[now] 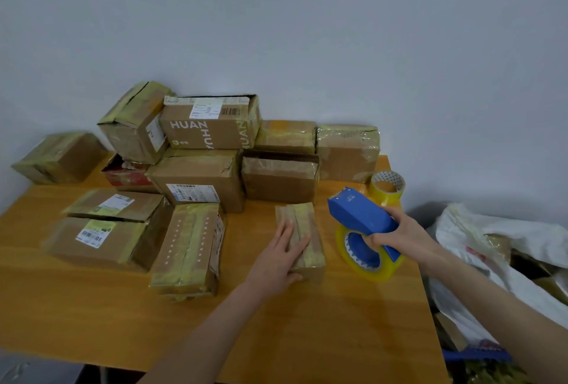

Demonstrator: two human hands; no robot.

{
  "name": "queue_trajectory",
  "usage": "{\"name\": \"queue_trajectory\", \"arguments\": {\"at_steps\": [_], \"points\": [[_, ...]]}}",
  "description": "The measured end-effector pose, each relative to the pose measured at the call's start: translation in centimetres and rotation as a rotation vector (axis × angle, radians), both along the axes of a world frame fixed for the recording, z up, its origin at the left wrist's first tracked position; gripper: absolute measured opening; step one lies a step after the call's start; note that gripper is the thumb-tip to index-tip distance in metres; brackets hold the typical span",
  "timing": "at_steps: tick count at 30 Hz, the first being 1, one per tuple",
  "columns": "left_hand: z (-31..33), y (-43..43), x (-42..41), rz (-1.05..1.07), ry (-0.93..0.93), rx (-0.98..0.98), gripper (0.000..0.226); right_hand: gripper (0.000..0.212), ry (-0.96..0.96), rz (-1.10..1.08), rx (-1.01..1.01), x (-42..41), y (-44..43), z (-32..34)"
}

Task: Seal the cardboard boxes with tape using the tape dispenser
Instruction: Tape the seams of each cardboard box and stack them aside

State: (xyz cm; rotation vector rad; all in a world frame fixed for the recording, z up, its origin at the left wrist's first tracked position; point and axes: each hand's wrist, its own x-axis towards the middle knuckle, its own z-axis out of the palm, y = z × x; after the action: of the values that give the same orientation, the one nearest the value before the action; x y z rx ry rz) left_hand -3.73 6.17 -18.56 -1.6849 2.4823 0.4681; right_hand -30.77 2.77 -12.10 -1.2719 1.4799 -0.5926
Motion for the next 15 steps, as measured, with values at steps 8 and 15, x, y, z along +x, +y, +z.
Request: {"name": "queue_trajectory", "arguments": {"at_steps": [8, 15], "points": [[-0.4, -0.8, -0.8, -0.180, 0.102, 0.000, 0.086, 0.082, 0.032, 0.076, 0.021, -2.4, -0.6, 2.4], [5.9, -1.6, -3.0, 0.456, 0.879, 0.173, 0.057, 0.081, -0.048, 0.165, -0.029, -3.9, 0.4, 5.4]]}}
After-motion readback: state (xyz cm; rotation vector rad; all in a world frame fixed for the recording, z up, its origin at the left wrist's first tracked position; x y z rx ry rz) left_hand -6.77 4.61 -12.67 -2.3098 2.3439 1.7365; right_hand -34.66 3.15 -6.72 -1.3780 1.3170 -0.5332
